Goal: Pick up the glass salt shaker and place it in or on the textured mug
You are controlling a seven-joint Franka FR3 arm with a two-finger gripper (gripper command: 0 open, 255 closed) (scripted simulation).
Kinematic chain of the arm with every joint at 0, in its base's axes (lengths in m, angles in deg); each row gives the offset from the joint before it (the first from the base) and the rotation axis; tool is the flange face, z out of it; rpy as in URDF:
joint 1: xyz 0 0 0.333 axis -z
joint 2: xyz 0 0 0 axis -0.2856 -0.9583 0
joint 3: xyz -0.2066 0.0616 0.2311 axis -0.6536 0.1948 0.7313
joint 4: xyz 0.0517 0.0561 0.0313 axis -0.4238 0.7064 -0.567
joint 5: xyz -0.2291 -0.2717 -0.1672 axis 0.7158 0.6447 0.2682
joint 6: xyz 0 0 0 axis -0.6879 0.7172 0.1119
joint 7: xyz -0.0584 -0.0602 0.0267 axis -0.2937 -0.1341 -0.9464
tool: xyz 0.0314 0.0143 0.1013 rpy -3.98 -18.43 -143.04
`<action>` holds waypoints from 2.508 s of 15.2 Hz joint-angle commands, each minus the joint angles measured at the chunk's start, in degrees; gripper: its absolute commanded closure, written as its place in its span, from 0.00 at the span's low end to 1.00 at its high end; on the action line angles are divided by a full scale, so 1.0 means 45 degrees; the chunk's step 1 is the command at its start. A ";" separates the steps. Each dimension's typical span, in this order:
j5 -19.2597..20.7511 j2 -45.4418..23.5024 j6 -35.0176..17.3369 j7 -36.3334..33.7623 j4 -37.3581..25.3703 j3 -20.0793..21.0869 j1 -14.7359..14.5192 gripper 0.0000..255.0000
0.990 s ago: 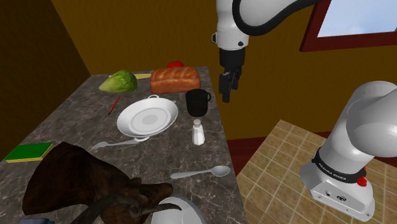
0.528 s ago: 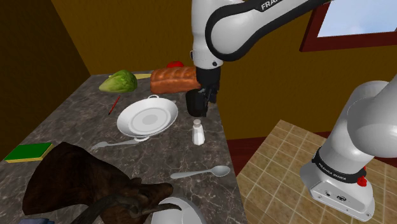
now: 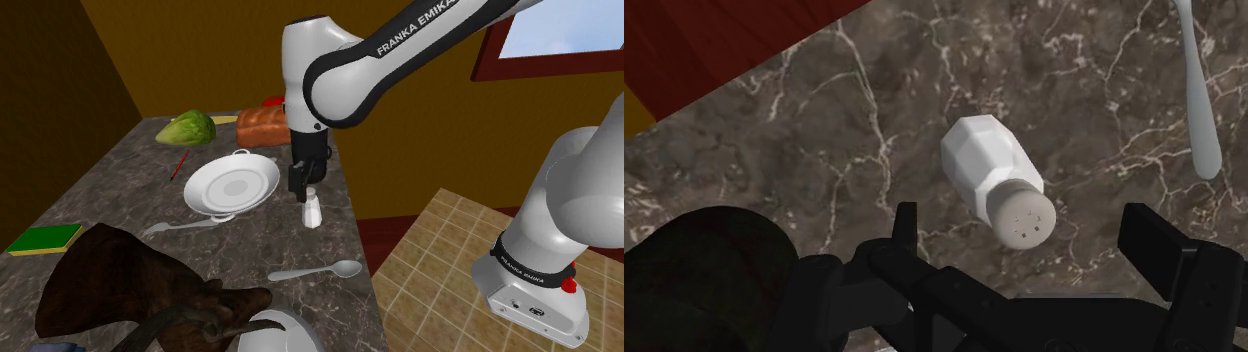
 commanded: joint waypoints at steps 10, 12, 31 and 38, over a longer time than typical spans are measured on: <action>0.0046 -0.0345 -0.0676 -0.0058 0.0326 0.0072 -0.0023 0.00; 0.0046 -0.0345 -0.0676 -0.0058 0.0326 0.0072 -0.0023 1.00; -0.0100 0.0686 0.1327 -0.0009 -0.0671 -0.0085 -0.0015 1.00; -0.0120 0.1142 0.2574 -0.0027 -0.1471 -0.0189 0.0001 1.00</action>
